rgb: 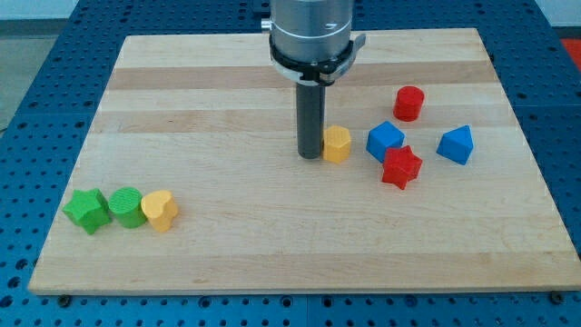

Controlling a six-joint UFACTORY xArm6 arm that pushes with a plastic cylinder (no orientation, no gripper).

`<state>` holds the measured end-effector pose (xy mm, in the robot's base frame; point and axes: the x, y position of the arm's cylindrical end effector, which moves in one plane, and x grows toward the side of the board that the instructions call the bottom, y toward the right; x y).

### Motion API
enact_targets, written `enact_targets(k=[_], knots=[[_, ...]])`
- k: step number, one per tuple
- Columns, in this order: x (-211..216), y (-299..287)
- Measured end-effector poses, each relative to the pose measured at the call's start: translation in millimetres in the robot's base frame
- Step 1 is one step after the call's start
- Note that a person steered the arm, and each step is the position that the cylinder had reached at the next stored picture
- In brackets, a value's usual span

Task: Point at red circle

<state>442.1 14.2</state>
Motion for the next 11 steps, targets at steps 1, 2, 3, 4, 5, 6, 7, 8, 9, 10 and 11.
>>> enact_targets(k=[1, 2, 3, 4, 5, 6, 7, 8, 9, 10, 11], knots=[[-6.9, 20.5], [-7.0, 27.9], [-10.9, 30.1], [-15.4, 16.2], [-46.1, 15.8], [-82.0, 15.8], [-115.7, 16.2], [-127.7, 16.2], [-133.1, 16.2], [-143.6, 16.2], [-155.5, 16.2]])
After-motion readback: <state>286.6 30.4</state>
